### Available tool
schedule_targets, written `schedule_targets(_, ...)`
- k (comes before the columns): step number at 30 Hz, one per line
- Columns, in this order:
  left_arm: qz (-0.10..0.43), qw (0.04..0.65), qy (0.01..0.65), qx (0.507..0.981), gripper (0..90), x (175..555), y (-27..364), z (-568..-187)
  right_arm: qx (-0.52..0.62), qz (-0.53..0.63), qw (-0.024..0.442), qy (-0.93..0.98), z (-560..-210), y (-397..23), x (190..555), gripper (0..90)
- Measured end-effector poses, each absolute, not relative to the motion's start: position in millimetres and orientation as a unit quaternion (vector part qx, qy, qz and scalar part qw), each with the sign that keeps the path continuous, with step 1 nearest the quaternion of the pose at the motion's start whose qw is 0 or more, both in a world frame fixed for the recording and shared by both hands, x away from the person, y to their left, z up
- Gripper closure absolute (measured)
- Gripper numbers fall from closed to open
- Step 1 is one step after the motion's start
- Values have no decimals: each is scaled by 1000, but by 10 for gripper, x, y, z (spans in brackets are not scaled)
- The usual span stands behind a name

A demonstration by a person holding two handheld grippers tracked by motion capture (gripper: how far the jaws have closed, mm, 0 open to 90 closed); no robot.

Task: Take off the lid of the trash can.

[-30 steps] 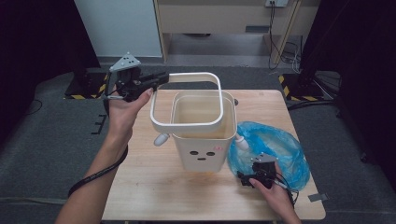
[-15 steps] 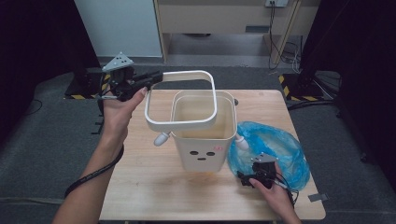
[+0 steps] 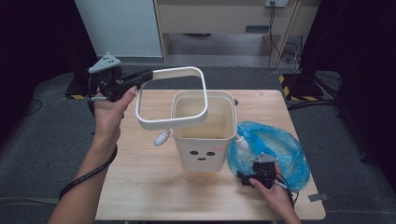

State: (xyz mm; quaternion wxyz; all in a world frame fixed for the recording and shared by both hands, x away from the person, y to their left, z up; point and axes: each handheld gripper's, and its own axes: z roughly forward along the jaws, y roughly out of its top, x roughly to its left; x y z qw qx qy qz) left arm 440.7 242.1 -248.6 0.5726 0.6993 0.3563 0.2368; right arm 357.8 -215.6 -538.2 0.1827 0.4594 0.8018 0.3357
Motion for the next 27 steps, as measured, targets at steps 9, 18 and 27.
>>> schedule_targets(9,247,580,383,676,769,4375,2675,-2549,460,336,183,802,-5382,-2156,3578,13)
schedule_targets(18,261,585,409,650,768,4301,2947,-2662,460,336,183,802,-5382,-2156,3577,13)
schedule_targets(27,267,584,441,628,767,4277,3275,-2800,460,336,183,802,-5382,-2156,3578,13)
